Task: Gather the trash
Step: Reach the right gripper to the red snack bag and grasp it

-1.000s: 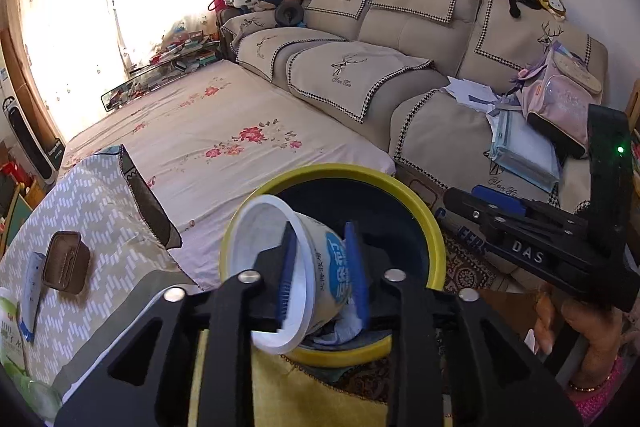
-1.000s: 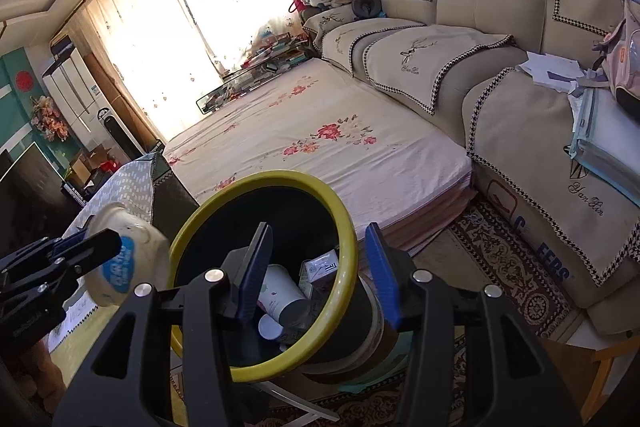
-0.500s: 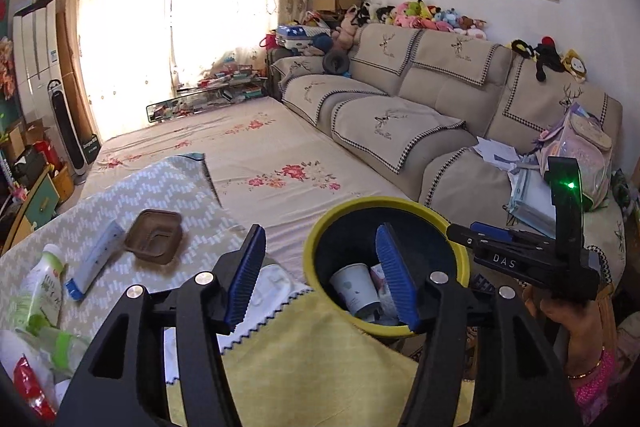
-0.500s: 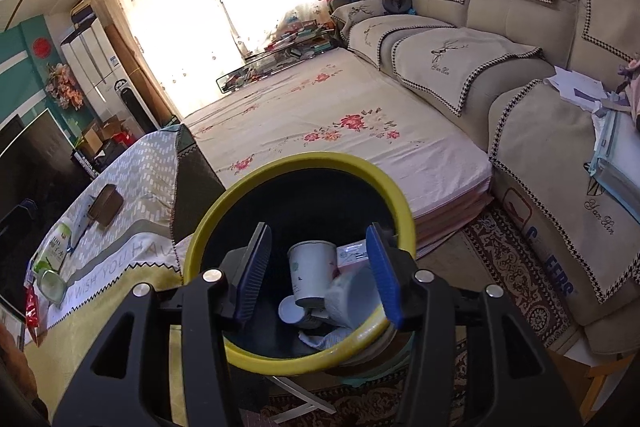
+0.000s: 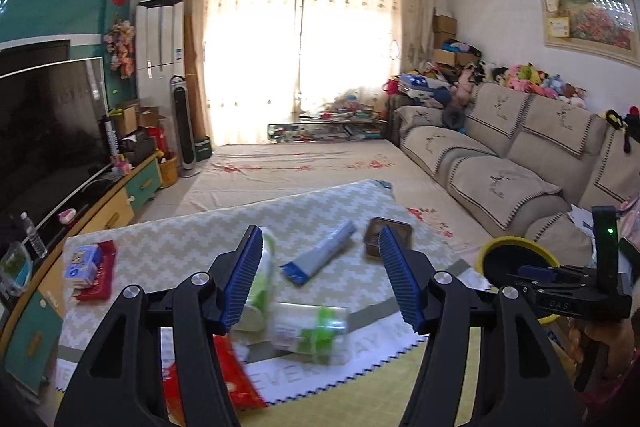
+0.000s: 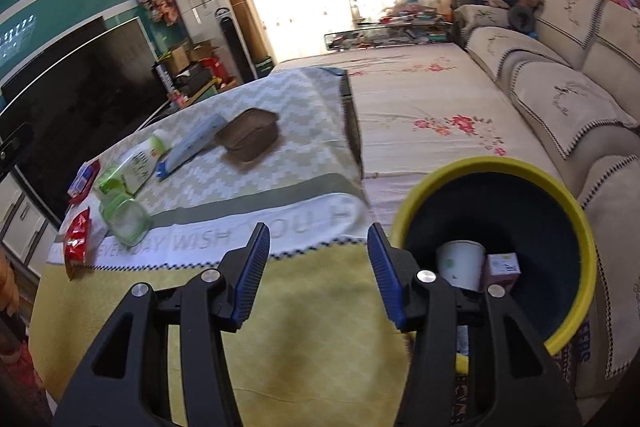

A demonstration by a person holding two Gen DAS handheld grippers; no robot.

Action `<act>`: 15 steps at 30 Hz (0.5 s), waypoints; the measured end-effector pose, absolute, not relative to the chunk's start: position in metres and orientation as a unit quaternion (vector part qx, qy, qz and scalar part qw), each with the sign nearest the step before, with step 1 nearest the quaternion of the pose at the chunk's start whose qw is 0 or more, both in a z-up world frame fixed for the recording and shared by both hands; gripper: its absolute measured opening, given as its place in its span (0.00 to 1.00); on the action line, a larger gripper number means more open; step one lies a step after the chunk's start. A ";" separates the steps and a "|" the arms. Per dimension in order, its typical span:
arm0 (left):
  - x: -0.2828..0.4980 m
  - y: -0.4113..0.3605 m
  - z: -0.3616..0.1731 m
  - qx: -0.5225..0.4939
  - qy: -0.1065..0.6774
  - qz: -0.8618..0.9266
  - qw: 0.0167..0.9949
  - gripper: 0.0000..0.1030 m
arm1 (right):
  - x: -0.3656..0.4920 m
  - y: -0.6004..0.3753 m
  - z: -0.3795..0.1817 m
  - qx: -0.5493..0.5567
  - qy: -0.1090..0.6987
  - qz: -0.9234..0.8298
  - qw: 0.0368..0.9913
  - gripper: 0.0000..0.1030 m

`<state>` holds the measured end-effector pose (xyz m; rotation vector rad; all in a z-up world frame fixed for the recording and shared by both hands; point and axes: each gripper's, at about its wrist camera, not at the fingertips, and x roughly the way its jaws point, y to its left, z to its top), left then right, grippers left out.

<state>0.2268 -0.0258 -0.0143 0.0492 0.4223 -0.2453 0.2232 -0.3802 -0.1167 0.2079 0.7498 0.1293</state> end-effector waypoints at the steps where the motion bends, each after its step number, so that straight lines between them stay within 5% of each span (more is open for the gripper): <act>1: 0.228 -0.012 -0.014 0.020 0.207 -0.108 0.972 0.59 | 0.225 -0.367 -0.115 0.093 0.366 0.075 0.923 0.48; 15: 0.238 0.161 -0.040 -0.080 0.174 0.062 0.980 0.62 | 0.230 -0.171 -0.118 -0.004 0.400 0.281 0.872 0.49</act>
